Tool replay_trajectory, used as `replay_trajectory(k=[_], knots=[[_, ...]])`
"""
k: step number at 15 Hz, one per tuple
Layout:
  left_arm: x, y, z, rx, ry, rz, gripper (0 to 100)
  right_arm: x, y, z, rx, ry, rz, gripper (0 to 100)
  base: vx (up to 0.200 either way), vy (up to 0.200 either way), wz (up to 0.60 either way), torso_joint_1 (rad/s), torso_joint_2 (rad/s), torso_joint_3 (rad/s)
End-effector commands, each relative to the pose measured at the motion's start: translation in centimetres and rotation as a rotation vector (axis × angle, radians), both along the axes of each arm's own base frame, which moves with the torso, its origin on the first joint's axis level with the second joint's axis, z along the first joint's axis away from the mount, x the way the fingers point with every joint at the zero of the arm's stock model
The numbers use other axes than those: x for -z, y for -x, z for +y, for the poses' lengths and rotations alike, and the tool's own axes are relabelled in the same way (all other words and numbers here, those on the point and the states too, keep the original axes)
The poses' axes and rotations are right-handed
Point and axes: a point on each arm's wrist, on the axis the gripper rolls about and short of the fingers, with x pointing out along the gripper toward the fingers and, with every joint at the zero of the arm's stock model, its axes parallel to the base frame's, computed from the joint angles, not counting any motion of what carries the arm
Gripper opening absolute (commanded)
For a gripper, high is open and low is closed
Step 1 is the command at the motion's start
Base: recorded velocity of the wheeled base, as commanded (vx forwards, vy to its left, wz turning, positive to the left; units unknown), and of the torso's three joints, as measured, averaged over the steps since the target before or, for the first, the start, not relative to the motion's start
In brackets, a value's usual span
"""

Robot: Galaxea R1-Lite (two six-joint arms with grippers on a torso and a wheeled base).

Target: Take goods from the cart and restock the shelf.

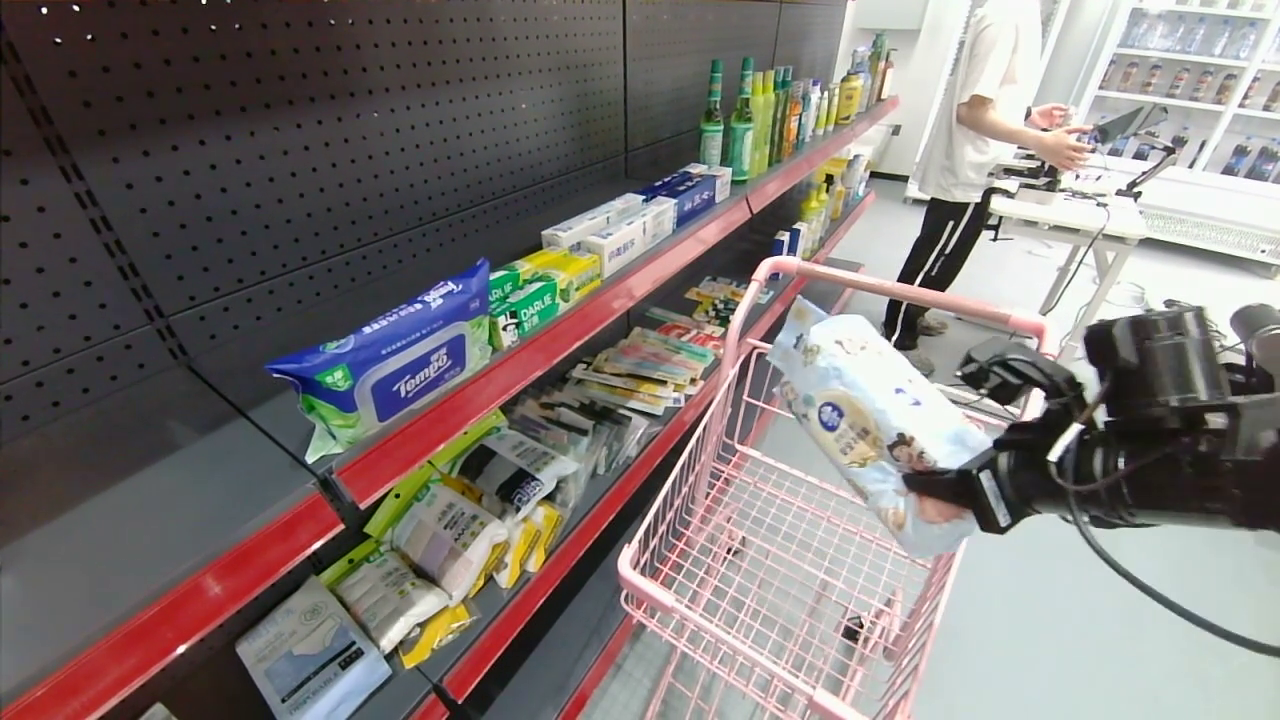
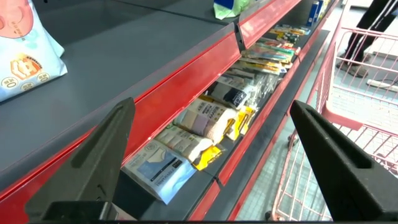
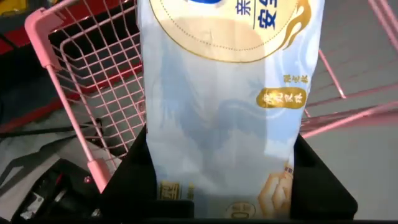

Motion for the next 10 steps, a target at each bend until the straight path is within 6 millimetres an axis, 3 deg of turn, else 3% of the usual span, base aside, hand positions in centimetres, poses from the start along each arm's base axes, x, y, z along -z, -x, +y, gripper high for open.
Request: replay_trajectory(k=[1, 4, 7, 10], knots=[[0.0, 0.0, 0.0, -0.001, 0.000, 0.001, 100, -5.3, 8.7, -2.0, 0.087, -0.032, -0.277, 0, 0.000, 0.000, 0.00, 0.000, 0.00, 0.000], [0.0, 0.0, 0.0, 0.000, 0.000, 0.001, 100, -7.1, 13.4, -3.5, 0.148, -0.039, -0.372, 0, 0.000, 0.000, 0.00, 0.000, 0.00, 0.000], [0.0, 0.0, 0.0, 0.002, 0.000, 0.001, 100, -6.9, 19.0, -4.1, 0.158, -0.042, -0.393, 0, 0.000, 0.000, 0.00, 0.000, 0.00, 0.000], [0.0, 0.0, 0.0, 0.002, 0.000, 0.000, 100, -5.8, 22.0, -4.5, 0.182, -0.030, -0.419, 0, 0.000, 0.000, 0.00, 0.000, 0.00, 0.000]])
